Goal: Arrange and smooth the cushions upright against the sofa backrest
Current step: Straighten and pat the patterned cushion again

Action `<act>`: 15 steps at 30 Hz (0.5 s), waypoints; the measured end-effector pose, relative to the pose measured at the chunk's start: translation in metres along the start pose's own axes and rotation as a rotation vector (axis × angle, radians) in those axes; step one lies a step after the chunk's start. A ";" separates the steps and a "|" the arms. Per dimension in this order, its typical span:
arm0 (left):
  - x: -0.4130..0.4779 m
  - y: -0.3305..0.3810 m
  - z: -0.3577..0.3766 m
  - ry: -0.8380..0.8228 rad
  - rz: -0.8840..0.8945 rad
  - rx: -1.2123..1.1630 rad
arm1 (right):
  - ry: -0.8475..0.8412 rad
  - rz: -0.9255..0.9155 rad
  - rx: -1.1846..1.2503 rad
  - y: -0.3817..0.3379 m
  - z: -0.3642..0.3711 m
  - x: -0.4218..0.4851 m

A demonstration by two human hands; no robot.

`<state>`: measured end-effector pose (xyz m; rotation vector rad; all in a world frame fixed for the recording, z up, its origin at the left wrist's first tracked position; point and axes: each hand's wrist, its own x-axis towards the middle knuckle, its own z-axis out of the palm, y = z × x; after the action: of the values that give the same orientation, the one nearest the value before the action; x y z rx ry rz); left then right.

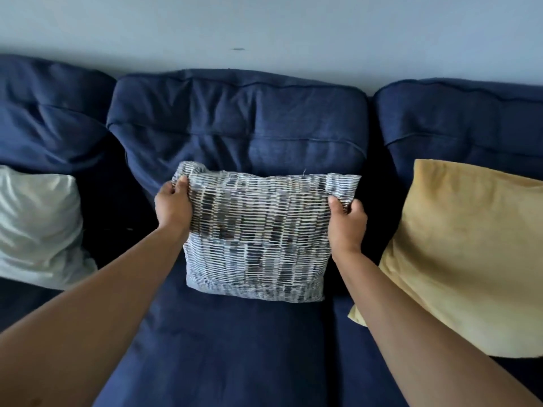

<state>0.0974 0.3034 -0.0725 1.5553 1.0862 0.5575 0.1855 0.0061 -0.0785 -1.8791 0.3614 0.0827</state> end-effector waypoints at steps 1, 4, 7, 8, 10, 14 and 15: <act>0.003 0.005 0.000 0.035 0.048 0.025 | 0.018 -0.028 -0.021 -0.002 0.000 0.000; 0.015 0.006 -0.002 0.070 0.080 0.126 | 0.019 -0.068 -0.116 -0.004 0.004 -0.003; 0.013 -0.001 0.001 0.084 -0.012 0.196 | -0.004 -0.076 -0.171 0.000 0.006 -0.002; 0.010 -0.001 0.003 0.096 -0.027 0.184 | 0.001 -0.077 -0.177 -0.001 0.006 -0.002; 0.004 0.003 0.006 0.139 -0.026 0.158 | 0.055 -0.087 -0.189 -0.005 0.006 -0.003; -0.022 0.011 0.010 0.261 0.400 0.370 | 0.302 -0.466 -0.243 -0.024 0.006 -0.021; -0.032 0.011 0.014 0.220 0.597 0.436 | 0.316 -0.622 -0.283 -0.028 0.009 -0.028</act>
<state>0.0976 0.2694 -0.0598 2.2686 0.9331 0.9548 0.1685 0.0289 -0.0492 -2.2099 -0.0405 -0.6151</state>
